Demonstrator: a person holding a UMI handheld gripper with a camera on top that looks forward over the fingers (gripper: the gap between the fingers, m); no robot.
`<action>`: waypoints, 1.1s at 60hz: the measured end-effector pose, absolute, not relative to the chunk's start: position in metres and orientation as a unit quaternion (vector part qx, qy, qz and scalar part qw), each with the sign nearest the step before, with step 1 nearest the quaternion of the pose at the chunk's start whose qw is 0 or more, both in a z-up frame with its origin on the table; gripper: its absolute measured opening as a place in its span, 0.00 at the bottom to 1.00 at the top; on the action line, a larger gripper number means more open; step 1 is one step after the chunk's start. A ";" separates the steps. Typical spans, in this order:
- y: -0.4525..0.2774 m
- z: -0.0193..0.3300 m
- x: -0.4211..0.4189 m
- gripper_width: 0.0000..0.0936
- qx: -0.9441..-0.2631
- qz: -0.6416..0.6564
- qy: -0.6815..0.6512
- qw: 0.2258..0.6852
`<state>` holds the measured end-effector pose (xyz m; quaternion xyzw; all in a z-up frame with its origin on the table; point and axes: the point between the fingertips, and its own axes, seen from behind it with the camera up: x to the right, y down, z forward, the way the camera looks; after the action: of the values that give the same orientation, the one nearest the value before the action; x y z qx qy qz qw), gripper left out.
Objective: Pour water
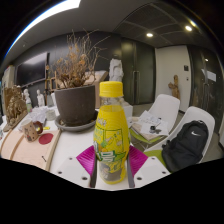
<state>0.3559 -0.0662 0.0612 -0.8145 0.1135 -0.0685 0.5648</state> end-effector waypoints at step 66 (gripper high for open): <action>0.126 0.204 0.123 0.30 -0.552 -0.599 -0.414 0.407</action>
<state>0.1233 0.1257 0.2040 -0.5515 -0.4135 -0.5995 0.4068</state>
